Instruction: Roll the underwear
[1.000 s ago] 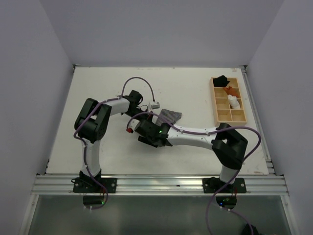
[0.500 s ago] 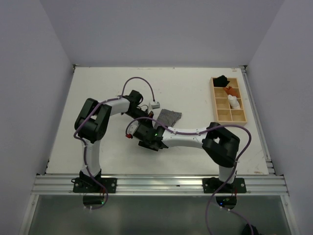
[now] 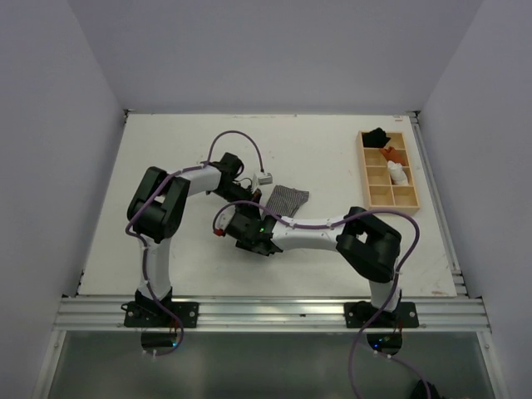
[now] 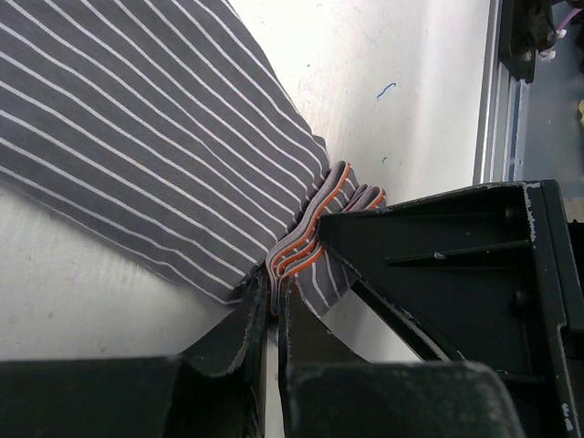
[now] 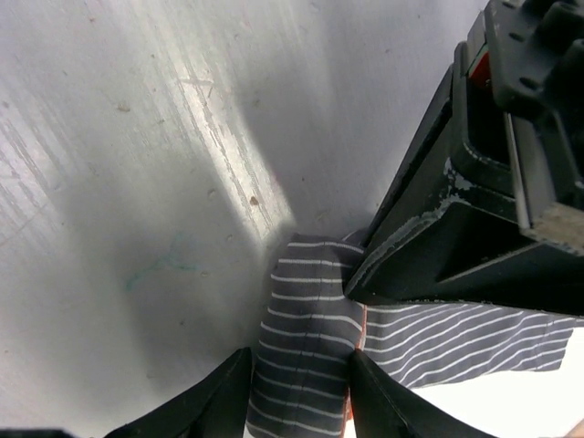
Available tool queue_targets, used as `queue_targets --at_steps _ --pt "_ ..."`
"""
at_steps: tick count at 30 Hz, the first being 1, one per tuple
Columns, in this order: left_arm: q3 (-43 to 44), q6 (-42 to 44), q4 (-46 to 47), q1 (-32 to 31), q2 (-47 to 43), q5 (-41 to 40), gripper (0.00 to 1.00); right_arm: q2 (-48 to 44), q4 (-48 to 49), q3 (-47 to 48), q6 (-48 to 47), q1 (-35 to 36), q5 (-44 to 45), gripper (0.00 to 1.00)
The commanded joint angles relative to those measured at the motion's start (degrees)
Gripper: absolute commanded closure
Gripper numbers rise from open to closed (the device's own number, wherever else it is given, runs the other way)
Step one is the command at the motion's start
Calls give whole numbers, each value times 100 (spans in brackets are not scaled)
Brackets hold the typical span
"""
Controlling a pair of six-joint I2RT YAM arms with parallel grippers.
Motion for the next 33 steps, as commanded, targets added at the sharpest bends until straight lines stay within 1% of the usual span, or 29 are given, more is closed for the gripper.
queue_targets --at_steps 1,3,4,6,7,9,10,11,12,13,15,16,21,25,28,29,33 --pt "16 257 143 -60 275 -909 100 191 63 61 -40 1 -106 51" --pt "16 274 126 -60 266 -909 96 226 63 43 -14 -8 -238 58" --pt "16 318 108 -60 240 -901 91 244 54 35 12 -43 -317 62" --pt "-2 362 82 -51 196 -883 87 235 54 -18 117 -87 -501 65" --pt "-10 354 90 -60 170 -900 81 227 63 -36 170 -157 -572 68" --pt "-37 301 108 -51 126 -901 78 192 54 -88 345 -263 -931 72" --pt "-46 266 125 -51 108 -892 74 139 72 -106 416 -376 -1055 74" --pt "-54 240 126 -43 90 -857 72 104 115 -141 469 -421 -1195 80" --pt "-72 187 134 -34 38 -822 68 69 151 -220 591 -482 -1440 83" --pt "-98 126 178 -8 20 -787 56 -36 177 -273 662 -605 -1599 86" --pt "-81 -14 222 45 -41 -716 50 -116 274 -413 820 -720 -1837 87" --pt "-81 -120 266 106 -68 -716 49 -134 291 -457 856 -816 -2134 87" --pt "-46 -498 407 353 -296 -768 48 -160 388 -660 1049 -984 -2698 90" --pt "-37 -938 618 686 -463 -1093 47 -151 520 -774 1163 -1071 -3199 91" --pt "-19 -1202 653 914 -551 -1559 47 -108 555 -774 1164 -1151 -3455 91" --pt "-37 -1254 722 968 -595 -1655 47 -90 564 -757 1329 -1177 -3603 91" --pt "-344 -1719 1223 1240 -1095 -2383 47 -37 555 -660 1339 -1300 -4017 91"
